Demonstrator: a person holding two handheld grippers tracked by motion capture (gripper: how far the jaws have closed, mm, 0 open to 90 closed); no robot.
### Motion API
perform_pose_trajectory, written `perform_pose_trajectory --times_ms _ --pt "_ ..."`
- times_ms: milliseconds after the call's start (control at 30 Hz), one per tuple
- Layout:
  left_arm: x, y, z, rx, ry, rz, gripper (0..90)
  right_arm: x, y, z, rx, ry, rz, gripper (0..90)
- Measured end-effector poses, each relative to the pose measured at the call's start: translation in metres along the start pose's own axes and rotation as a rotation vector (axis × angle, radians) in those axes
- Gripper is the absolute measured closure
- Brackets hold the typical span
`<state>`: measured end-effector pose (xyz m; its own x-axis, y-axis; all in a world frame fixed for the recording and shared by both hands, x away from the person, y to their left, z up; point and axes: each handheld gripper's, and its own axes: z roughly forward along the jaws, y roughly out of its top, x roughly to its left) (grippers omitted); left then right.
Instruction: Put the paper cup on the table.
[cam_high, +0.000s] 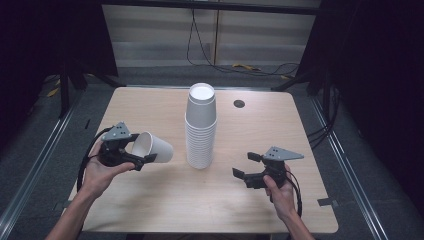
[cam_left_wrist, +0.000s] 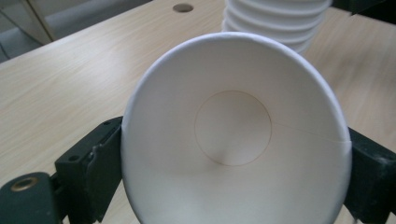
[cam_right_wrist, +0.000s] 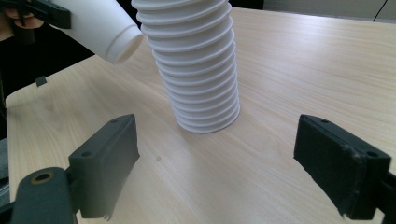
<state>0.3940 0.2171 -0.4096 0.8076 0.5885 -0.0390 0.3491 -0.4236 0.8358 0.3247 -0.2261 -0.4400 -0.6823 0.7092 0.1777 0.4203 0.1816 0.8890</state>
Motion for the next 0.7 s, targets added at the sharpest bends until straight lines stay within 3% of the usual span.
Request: perform_pose_trajectory --times_ms 167,300,367,567,700 --pt "0.009 0.002 0.009 0.044 0.048 -0.010 8.6 -0.002 -0.002 0.001 0.006 -0.015 0.007 13.6" --pt "0.013 0.005 0.014 0.094 0.062 0.008 8.5 -0.003 -0.002 0.001 0.005 -0.021 0.010 13.6" --pt "0.017 0.007 0.015 0.099 0.056 -0.016 8.5 -0.003 -0.002 0.001 0.007 -0.020 0.007 13.6" --pt "0.026 0.014 0.021 0.161 0.086 -0.012 8.6 -0.004 -0.002 0.001 0.013 -0.020 0.007 13.6" --pt "0.027 0.017 0.030 0.213 0.109 0.010 8.6 -0.003 -0.002 0.003 0.015 -0.015 0.004 13.6"
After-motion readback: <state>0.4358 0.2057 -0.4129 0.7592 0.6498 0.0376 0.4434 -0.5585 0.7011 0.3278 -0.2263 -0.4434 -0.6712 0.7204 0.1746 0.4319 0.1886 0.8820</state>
